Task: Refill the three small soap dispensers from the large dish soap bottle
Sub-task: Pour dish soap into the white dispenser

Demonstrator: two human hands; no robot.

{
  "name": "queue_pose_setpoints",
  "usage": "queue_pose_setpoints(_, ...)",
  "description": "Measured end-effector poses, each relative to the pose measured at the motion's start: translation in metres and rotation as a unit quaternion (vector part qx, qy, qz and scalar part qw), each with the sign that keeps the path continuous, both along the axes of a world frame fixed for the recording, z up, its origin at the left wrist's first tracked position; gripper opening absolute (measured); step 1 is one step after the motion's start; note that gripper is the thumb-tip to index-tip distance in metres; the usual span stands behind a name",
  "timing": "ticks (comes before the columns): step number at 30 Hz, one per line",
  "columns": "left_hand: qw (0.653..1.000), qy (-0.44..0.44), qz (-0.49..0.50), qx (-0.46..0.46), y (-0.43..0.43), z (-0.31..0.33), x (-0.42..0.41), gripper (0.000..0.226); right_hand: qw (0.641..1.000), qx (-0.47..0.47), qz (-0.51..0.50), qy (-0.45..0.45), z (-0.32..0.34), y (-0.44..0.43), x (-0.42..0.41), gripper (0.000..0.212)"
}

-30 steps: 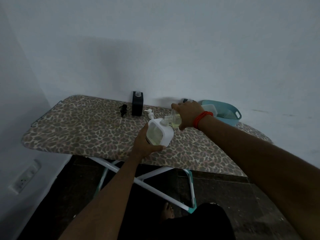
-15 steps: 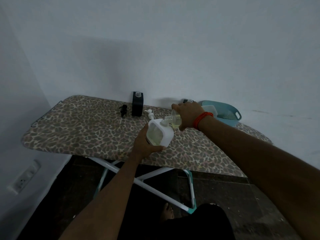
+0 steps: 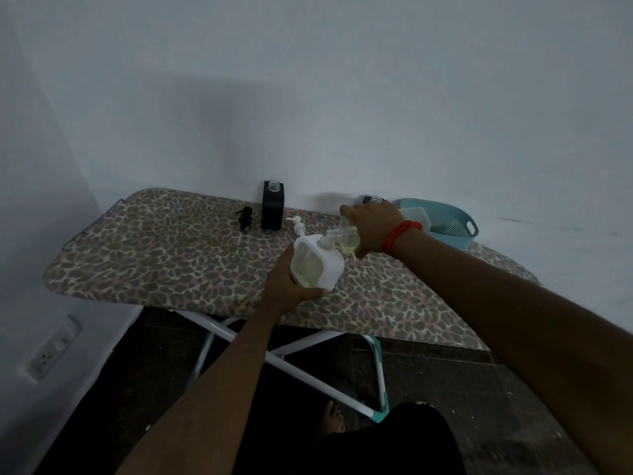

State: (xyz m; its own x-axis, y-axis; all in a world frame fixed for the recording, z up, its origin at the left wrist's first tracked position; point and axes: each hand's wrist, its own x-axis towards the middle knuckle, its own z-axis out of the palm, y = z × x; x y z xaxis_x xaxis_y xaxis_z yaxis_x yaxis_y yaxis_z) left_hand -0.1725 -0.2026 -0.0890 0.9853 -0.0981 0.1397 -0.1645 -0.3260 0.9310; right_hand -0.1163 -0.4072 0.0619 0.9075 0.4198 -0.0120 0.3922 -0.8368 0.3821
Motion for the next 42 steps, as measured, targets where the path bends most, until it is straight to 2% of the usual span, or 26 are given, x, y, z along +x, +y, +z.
queue_pose_setpoints(6,1.000,0.002,0.005,0.006,-0.0015,0.0011,0.0004,0.124,1.000,0.002,0.000,-0.003,-0.0008,0.0001,-0.0005,0.092)
queue_pose_setpoints(25,1.000,0.009,0.008,0.014,-0.0014,0.0009,0.0011,0.127,1.000,0.006,-0.001,-0.007,-0.0010,0.0007,-0.0016,0.091)
queue_pose_setpoints(37,1.000,0.021,0.004,0.004,-0.0006,0.0010,-0.0006,0.140,1.000,0.009,-0.007,-0.005,-0.0005,0.0022,-0.0024,0.092)
queue_pose_setpoints(42,1.000,0.019,0.003,0.004,-0.0005,0.0015,-0.0003,0.137,1.000,0.007,-0.008,-0.006,-0.0005,0.0020,-0.0029,0.092)
